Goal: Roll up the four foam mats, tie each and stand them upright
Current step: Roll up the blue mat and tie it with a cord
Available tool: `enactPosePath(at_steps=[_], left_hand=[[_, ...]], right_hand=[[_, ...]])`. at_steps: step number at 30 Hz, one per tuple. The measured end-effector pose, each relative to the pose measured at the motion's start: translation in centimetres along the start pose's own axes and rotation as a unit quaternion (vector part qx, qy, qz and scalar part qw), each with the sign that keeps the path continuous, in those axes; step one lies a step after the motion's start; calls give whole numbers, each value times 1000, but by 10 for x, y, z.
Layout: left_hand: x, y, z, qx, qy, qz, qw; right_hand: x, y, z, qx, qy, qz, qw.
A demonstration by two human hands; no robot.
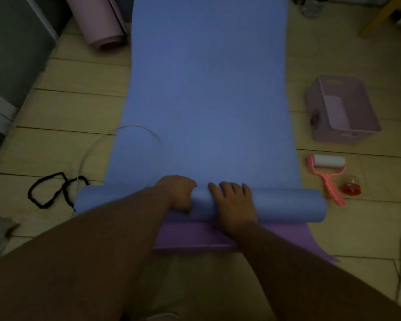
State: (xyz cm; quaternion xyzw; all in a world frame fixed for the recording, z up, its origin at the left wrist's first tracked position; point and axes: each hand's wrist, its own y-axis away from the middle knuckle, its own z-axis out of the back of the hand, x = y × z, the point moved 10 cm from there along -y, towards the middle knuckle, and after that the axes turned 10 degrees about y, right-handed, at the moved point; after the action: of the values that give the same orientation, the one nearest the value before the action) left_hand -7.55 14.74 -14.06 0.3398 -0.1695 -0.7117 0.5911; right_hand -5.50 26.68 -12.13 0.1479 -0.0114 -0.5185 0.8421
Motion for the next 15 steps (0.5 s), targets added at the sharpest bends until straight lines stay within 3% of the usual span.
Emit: enactPosePath(at_steps=[3, 4, 7, 9, 12, 15], left_hand=[[0, 5, -14, 21, 9, -10, 1000], [1, 7, -16, -13, -2, -22, 1000], [-5, 36, -5, -217, -64, -107, 968], [-2, 50, -12, -262, -92, -113, 954], [3, 36, -28, -153, -73, -44, 985], [1, 24, -20, -101, -55, -11, 993]], right_hand=[[6, -1, -6, 65, -4, 12, 998], [5, -5, -5, 70, -5, 8, 997], [2, -20, 1, 118, -17, 3, 993], [4, -27, -3, 191, -39, 28, 980], [8, -22, -13, 236, -56, 53, 969], [10, -12, -14, 155, -47, 59, 985]])
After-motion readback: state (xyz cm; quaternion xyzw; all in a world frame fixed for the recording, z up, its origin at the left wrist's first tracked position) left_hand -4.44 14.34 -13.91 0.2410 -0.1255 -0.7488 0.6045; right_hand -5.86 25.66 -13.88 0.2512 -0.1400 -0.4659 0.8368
